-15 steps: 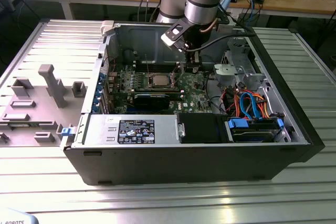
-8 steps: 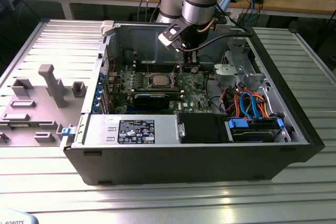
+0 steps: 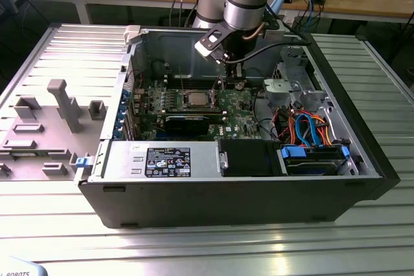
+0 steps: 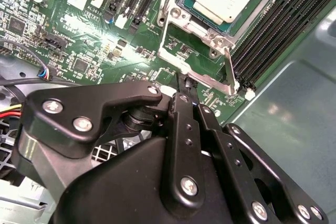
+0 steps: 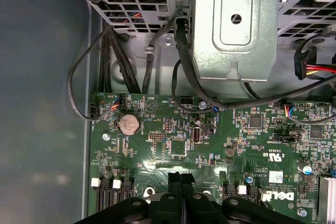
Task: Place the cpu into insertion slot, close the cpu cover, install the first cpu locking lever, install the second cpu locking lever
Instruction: 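Close the cpu cover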
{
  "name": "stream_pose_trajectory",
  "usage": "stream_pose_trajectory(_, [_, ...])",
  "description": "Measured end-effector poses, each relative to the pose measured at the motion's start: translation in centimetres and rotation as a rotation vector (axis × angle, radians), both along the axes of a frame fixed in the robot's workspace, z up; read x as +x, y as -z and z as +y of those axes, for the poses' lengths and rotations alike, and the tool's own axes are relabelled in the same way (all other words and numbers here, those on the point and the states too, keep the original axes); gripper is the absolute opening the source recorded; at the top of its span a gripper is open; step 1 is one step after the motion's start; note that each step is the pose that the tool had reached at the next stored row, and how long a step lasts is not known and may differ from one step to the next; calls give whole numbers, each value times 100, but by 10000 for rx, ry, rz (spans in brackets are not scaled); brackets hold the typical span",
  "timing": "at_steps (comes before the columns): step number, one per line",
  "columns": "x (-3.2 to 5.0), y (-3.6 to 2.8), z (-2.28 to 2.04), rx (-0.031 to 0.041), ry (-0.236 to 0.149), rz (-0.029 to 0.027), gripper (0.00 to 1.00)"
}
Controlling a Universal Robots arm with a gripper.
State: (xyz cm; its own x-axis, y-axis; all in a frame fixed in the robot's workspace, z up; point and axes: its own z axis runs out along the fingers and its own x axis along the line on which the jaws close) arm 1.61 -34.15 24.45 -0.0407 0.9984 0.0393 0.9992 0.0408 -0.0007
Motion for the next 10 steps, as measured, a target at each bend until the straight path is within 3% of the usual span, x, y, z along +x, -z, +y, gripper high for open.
stream_pose_trajectory(10, [-101,0,0,1,-2,0,11])
